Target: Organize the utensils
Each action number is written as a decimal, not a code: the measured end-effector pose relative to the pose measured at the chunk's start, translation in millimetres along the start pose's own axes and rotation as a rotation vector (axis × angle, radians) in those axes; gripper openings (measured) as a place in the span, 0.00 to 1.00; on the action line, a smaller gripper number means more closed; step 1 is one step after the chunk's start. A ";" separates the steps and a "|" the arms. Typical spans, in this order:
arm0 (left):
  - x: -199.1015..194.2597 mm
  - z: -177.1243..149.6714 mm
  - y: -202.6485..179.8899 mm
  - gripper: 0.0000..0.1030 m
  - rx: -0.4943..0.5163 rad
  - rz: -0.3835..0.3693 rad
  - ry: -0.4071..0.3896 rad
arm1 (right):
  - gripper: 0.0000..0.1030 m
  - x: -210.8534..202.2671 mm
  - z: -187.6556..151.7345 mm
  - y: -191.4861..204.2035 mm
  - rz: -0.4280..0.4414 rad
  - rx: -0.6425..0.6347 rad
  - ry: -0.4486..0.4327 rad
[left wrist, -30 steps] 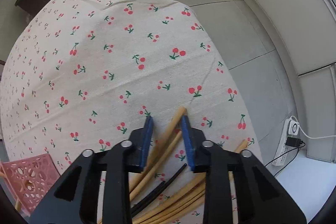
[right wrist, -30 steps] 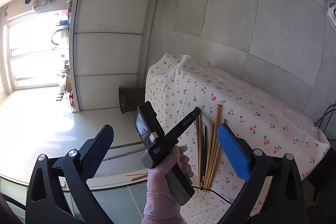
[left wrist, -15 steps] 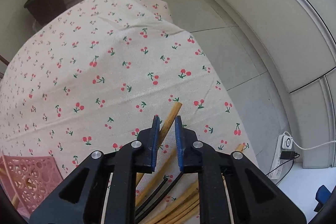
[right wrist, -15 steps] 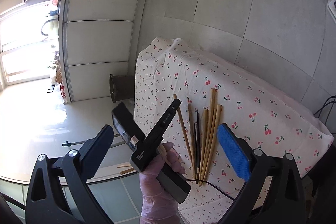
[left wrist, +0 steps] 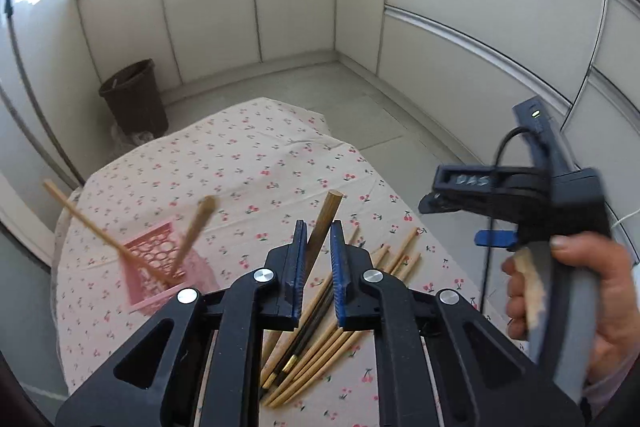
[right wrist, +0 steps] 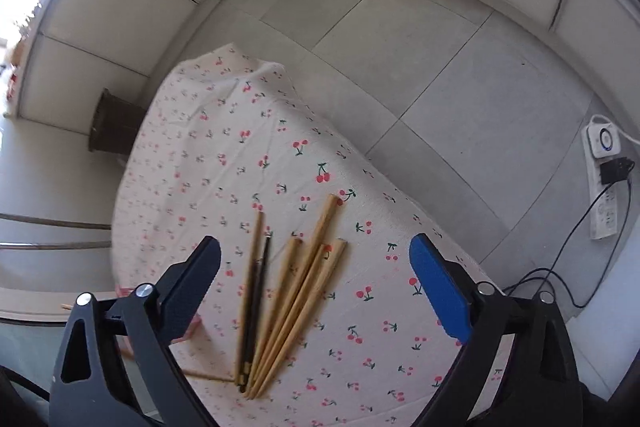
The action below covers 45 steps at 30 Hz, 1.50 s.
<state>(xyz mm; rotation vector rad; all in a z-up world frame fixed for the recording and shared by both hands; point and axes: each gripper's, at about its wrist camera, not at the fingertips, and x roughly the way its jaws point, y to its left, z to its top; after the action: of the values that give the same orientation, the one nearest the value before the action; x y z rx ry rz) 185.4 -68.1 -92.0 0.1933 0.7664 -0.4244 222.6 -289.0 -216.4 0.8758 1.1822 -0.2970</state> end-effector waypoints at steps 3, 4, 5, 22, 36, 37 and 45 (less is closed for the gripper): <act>-40.2 -9.9 22.1 0.08 -0.041 0.019 -0.063 | 0.66 29.6 -2.7 7.1 -0.040 0.048 0.033; -53.7 -15.4 29.3 0.08 -0.053 0.032 -0.086 | 0.61 37.4 -3.0 9.2 -0.068 0.064 0.020; -62.0 -20.2 34.9 0.08 -0.060 0.039 -0.101 | 0.57 42.4 -3.7 10.9 -0.094 0.078 0.008; -111.8 -52.6 98.0 0.04 -0.253 -0.068 -0.135 | 0.09 37.4 -11.9 30.4 -0.118 0.014 -0.133; 4.8 -70.7 -24.9 0.36 0.070 -0.094 0.255 | 0.09 -84.6 -51.2 19.0 0.192 -0.232 -0.163; 12.4 -67.8 -28.2 0.36 0.072 -0.082 0.264 | 0.09 -91.2 -53.0 13.8 0.196 -0.233 -0.170; 85.3 -34.7 -38.8 0.35 0.061 -0.079 0.342 | 0.09 -92.9 -54.4 -30.5 0.244 -0.096 -0.093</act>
<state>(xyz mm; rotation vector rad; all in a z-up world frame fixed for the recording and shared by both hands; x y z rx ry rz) 201.2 -117.5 -177.5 0.2985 1.1001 -0.4971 130.8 -290.6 -152.6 0.9019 0.9837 -0.0803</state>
